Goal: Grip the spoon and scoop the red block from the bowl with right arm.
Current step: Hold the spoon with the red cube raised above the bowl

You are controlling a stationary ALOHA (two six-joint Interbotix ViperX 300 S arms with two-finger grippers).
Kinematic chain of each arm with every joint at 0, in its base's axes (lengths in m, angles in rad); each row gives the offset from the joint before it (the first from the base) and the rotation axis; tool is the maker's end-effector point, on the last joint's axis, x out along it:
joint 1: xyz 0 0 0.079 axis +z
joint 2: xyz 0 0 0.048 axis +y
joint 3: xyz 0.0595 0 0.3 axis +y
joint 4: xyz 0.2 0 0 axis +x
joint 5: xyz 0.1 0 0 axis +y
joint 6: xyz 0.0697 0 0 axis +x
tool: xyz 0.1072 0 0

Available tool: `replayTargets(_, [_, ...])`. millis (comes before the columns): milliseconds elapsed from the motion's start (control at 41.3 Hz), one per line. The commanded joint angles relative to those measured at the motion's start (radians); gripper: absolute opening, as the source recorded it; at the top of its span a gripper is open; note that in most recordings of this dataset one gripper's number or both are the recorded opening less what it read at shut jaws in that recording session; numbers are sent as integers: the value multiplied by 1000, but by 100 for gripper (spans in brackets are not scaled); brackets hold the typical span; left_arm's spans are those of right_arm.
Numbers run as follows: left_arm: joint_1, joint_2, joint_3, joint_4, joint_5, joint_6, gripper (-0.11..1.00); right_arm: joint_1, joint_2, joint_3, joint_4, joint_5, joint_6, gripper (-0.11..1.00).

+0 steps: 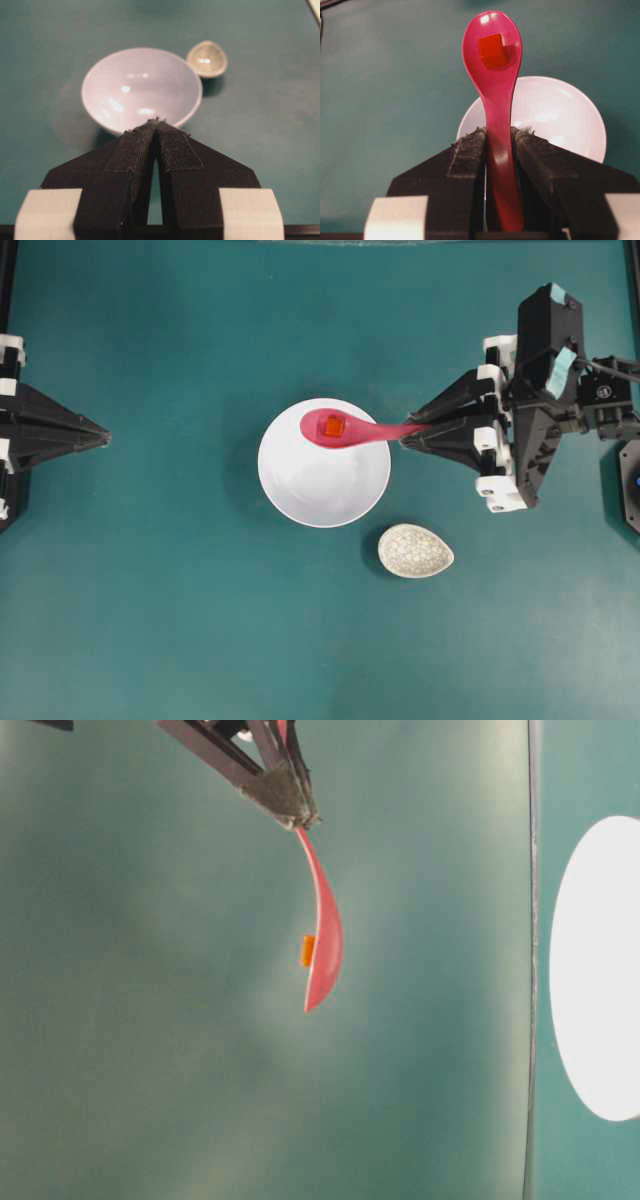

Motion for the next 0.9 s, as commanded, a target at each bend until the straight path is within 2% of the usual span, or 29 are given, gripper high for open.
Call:
replayTargets(0, [-2,5,-31,3,-5,-3,0,5,2,-31,-3,-5,2,24])
replayTargets(873, [-2,3,-31,2,-5,-6,0,5,21,-41,-2,5,5,24])
